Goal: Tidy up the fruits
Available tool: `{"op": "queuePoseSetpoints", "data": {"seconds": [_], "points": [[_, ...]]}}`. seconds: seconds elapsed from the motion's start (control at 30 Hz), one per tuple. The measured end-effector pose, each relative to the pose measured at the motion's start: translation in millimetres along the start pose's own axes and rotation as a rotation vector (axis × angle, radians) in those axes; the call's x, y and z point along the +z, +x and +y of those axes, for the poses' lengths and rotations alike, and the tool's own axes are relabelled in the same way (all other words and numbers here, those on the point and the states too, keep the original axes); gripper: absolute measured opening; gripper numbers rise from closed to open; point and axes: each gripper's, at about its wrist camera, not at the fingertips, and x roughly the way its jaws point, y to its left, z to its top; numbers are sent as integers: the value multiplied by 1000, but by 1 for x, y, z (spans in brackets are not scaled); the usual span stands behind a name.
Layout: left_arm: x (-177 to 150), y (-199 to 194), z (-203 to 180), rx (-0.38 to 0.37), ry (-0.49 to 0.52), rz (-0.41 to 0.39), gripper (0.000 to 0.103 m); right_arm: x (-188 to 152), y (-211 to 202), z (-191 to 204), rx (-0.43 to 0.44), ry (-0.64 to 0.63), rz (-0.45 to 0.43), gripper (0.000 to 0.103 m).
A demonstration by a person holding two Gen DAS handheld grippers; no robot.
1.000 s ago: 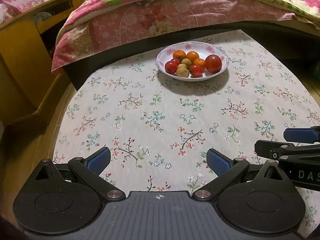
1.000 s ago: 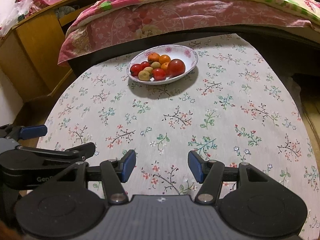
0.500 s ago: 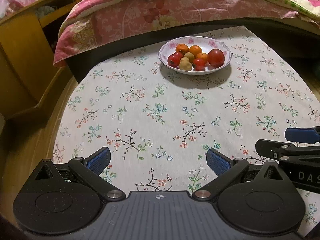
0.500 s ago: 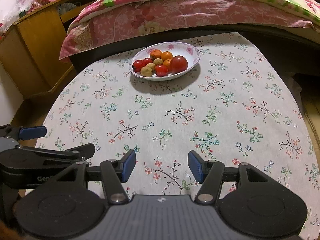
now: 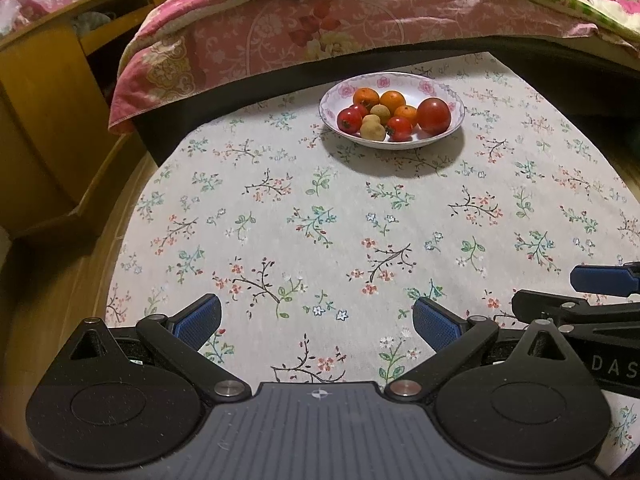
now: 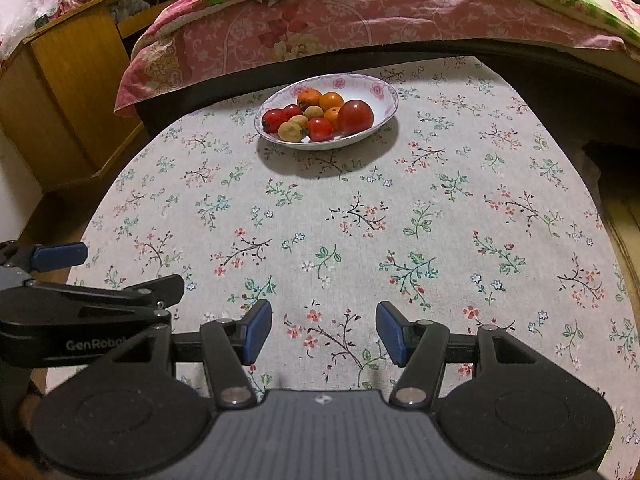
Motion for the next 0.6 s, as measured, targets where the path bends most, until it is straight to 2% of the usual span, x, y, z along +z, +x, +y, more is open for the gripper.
{"op": "queuePoseSetpoints", "data": {"seconds": [0.6], "points": [[-2, 4, -2, 0, 2, 11, 103, -1, 5, -1, -3, 5, 18, 51]]}}
